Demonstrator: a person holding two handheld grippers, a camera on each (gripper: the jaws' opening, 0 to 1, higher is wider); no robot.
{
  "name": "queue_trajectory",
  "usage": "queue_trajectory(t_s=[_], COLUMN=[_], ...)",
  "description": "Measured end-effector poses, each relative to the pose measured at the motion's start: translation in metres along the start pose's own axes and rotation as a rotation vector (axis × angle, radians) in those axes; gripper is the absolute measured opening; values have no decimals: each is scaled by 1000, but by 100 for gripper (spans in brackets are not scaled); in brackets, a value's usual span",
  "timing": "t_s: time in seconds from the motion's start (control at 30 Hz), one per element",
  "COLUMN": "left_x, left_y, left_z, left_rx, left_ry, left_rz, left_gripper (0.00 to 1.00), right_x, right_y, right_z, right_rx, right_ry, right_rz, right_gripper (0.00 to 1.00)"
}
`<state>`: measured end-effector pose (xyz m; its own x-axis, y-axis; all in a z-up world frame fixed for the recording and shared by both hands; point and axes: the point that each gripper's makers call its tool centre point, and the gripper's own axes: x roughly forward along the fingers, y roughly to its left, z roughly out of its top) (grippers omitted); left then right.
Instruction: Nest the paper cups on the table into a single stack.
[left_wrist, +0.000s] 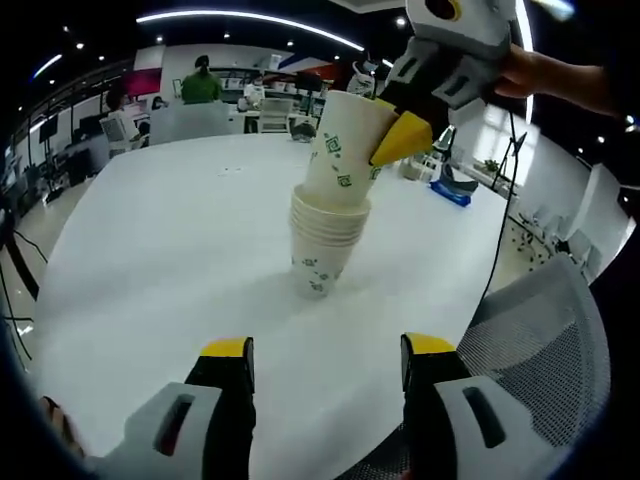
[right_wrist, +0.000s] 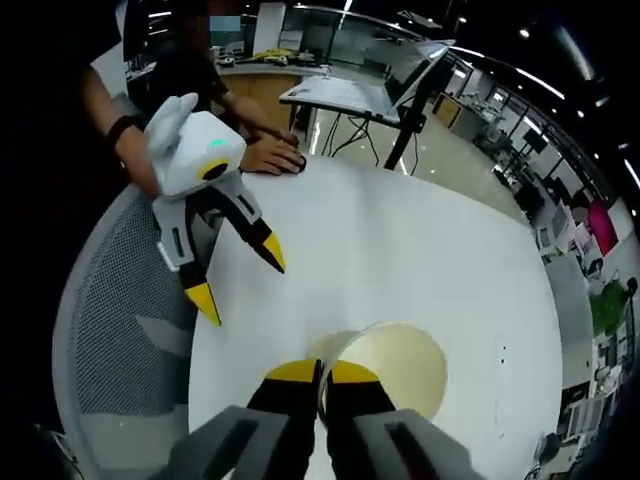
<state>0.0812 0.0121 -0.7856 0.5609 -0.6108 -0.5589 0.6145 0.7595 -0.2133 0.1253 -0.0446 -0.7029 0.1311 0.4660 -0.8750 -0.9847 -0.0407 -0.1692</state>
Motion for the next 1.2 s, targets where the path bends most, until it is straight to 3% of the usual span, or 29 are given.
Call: queue_trajectory(t_s=[0.83, 1.2], left_x=[1, 2], left_y=[1, 2], left_z=[-1, -2], left_rx=[-8, -1], left_ry=[3, 7], left_rz=[-2, -4], left_gripper=[57, 57], right_x=[25, 18], right_y=[4, -2], right_z=[-13, -13], right_rx=[-10, 33], right_ry=[43, 14], right_rz=[22, -20], right_gripper=[0, 5])
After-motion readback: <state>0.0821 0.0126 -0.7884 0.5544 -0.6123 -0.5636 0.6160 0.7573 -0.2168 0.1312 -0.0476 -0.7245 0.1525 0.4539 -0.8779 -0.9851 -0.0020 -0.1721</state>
